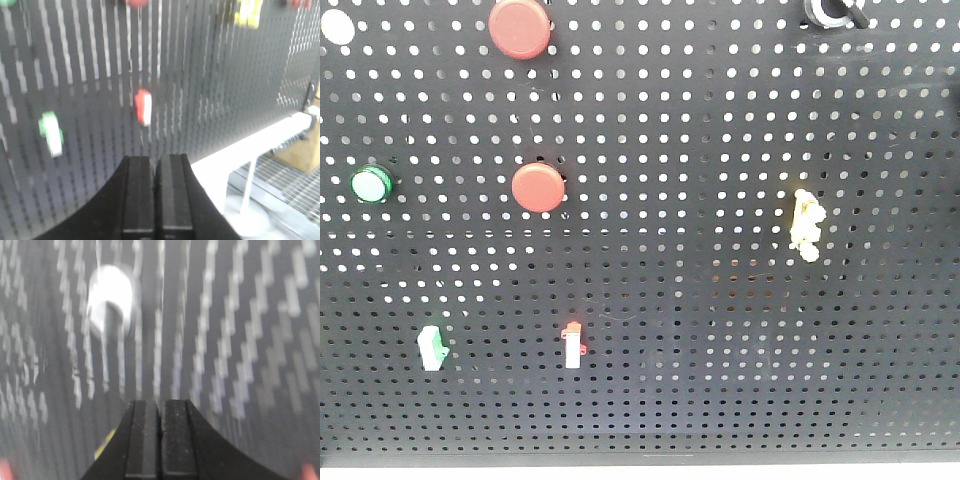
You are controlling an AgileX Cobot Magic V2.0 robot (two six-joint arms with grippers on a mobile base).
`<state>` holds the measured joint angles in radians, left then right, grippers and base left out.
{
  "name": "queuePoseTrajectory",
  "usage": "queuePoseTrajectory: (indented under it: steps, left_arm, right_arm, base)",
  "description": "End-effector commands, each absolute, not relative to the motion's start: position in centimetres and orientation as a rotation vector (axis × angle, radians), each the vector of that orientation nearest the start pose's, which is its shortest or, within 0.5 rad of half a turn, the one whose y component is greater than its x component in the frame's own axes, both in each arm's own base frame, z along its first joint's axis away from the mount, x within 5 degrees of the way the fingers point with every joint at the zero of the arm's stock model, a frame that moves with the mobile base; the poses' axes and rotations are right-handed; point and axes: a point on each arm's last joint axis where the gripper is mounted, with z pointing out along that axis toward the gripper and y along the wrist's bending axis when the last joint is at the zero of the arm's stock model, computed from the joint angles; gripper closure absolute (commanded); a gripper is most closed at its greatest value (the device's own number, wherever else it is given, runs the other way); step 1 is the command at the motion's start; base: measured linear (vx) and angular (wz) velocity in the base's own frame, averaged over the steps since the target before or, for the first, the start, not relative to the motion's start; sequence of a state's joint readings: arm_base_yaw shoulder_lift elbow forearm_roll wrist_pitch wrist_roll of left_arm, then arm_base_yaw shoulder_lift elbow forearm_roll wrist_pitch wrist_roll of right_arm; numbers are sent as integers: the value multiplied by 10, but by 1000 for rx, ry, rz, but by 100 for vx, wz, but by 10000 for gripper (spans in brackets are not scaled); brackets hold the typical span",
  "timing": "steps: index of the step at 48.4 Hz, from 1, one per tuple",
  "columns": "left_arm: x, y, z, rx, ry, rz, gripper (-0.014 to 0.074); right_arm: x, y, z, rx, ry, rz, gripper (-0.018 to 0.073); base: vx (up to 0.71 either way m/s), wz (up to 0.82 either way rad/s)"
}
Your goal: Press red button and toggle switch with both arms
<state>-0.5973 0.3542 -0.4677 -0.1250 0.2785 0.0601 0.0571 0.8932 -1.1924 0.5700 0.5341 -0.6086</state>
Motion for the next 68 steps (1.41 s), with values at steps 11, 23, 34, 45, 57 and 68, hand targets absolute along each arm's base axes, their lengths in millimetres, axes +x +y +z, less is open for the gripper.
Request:
queuePoseTrajectory:
  steps: [11,23,34,45,57,68]
  left_arm:
    - [31,-27,294,453,1556,-567,594]
    - [27,-20,291,455,1419,-491,594]
    - [29,-20,285,474,1446,-468,594]
    - [29,-20,285,474,1446,-468,594]
    - [29,-20,285,473,1445,-468,594]
    - [36,-18,264,410,1476,-318,594]
  right_arm:
    - [69,20,374,-295,1488,64,562]
    - [27,17,323,-296,1368,13,562]
    - [21,19,311,-309,1390,63,562]
    - [21,20,309,-321,1405,70,562]
    - [21,20,309,-321,1405,70,562]
    - [21,20,309,-320,1404,69,562]
  base:
    - [0,0]
    - [0,0]
    - [0,0]
    - [0,0]
    - [0,0]
    - [0,0]
